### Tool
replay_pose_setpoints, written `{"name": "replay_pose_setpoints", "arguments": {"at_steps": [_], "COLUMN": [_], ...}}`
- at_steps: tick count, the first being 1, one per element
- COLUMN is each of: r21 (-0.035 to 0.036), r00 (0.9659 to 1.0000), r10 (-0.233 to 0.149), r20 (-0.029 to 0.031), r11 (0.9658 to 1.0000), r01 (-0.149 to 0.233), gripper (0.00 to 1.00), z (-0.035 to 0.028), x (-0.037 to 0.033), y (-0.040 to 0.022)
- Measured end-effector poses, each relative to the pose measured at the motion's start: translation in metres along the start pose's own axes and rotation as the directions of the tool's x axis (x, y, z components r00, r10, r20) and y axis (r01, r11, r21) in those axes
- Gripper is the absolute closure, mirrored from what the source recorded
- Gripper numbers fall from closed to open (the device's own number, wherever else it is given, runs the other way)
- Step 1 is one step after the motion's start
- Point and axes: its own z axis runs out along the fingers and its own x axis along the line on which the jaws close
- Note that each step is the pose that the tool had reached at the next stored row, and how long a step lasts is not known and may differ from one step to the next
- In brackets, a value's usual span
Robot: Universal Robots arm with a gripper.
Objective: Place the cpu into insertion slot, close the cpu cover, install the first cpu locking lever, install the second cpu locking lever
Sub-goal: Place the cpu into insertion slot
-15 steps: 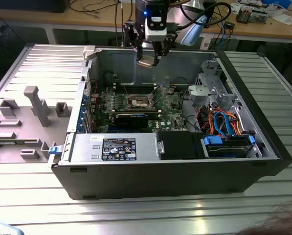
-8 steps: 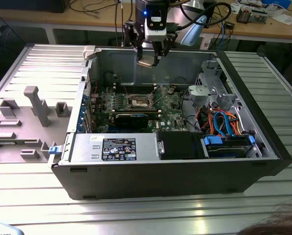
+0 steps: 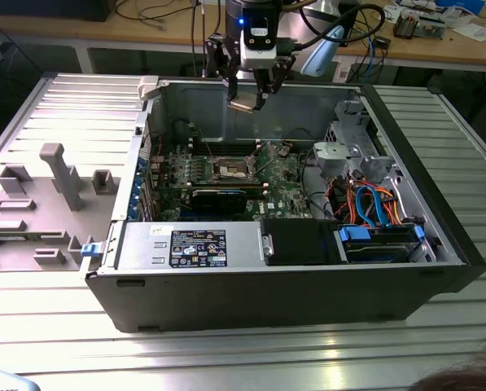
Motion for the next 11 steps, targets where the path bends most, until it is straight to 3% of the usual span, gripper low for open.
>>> {"name": "replay_pose_setpoints", "arguments": {"at_steps": [11], "r21": [-0.0002], "r00": [1.0], "r10": [0.01], "r20": [0.0009], "r11": [1.0], "r01": [-0.01], "gripper": [0.46], "z": [0.0], "x": [0.0], "y": [0.0]}}
